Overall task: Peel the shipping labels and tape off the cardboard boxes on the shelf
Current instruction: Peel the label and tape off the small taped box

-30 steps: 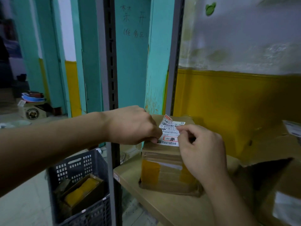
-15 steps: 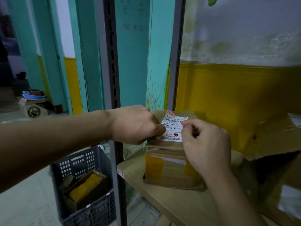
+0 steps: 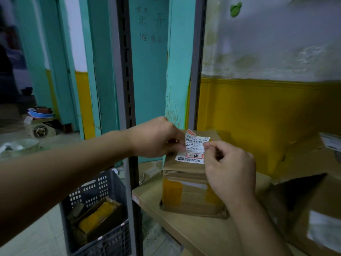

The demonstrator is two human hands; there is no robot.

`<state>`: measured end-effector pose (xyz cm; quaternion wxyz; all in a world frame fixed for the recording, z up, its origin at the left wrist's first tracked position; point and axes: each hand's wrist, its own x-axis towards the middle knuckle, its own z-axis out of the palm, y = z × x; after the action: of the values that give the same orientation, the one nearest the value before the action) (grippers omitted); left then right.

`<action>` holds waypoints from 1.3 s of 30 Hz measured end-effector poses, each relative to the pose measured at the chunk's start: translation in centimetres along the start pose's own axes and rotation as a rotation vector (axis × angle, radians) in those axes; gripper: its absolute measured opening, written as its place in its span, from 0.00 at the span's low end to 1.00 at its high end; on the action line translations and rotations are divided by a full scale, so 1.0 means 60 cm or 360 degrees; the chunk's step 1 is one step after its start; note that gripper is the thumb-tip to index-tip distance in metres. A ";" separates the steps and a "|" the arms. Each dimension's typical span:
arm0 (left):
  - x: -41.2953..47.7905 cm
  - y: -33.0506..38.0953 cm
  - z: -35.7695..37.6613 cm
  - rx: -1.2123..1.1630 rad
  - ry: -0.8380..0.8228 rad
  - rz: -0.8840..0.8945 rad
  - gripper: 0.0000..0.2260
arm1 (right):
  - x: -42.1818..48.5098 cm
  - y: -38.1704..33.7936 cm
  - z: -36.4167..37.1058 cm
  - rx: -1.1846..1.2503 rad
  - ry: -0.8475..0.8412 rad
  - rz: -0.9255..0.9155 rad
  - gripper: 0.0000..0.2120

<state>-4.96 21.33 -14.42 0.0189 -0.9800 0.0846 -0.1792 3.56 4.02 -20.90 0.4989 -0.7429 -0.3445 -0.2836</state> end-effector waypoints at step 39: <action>-0.016 0.020 -0.021 0.0597 -0.0012 0.0619 0.15 | -0.001 0.000 0.001 -0.0002 -0.0059 0.0030 0.08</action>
<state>-6.48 20.31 -13.63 0.2347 -0.9253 0.2366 -0.1810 3.54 4.08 -20.96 0.4946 -0.7516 -0.3464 -0.2653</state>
